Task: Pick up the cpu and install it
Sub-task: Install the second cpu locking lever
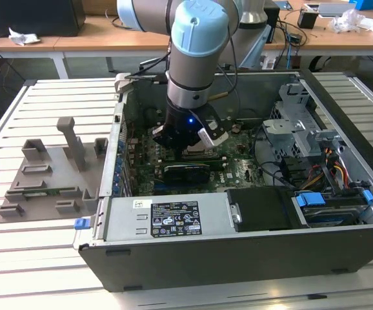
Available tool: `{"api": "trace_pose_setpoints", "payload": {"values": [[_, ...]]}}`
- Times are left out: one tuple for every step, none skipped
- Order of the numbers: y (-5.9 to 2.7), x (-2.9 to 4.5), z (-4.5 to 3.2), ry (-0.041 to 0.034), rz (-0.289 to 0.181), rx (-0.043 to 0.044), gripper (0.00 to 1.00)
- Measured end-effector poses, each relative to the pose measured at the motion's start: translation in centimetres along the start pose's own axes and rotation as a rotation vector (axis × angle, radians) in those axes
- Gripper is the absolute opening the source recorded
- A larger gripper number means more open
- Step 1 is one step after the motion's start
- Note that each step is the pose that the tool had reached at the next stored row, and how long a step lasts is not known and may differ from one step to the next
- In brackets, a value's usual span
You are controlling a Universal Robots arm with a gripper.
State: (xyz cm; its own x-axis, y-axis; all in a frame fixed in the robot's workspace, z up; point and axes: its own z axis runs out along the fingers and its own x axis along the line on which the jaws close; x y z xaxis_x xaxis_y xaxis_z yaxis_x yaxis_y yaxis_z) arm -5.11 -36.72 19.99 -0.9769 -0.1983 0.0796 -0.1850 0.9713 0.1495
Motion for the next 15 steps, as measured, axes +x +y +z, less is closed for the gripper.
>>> {"api": "trace_pose_setpoints", "payload": {"values": [[0.05,0.01,-0.17,-0.0037,-0.001,-0.0002,0.11],[0.10,0.06,-0.63,-0.0044,-0.001,0.0006,0.11],[0.15,0.08,-0.94,-0.0044,-0.001,0.0008,0.11],[0.21,0.08,-1.39,-0.0043,-0.001,0.0010,0.11],[0.23,-0.04,-1.56,-0.0045,-0.001,0.0009,0.11],[0.21,-0.39,-1.63,-0.0043,-0.001,0.0007,0.11],[0.17,-0.83,-1.68,-0.0031,0.000,0.0007,0.11],[0.09,-1.62,-1.76,0.0013,0.000,-0.0001,0.11],[0.04,-2.29,-1.82,0.0066,0.001,-0.0011,0.11],[0.01,-2.74,-1.84,0.0104,0.001,-0.0020,0.11],[-0.03,-3.50,-1.89,0.0169,0.002,-0.0035,0.11],[-0.07,-3.99,-1.93,0.0208,0.003,-0.0042,0.11],[-0.09,-4.46,-1.97,0.0238,0.003,-0.0048,0.11],[-0.06,-4.96,-2.00,0.0256,0.003,-0.0051,0.11],[0.03,-5.21,-2.03,0.0260,0.003,-0.0052,0.11]]}}
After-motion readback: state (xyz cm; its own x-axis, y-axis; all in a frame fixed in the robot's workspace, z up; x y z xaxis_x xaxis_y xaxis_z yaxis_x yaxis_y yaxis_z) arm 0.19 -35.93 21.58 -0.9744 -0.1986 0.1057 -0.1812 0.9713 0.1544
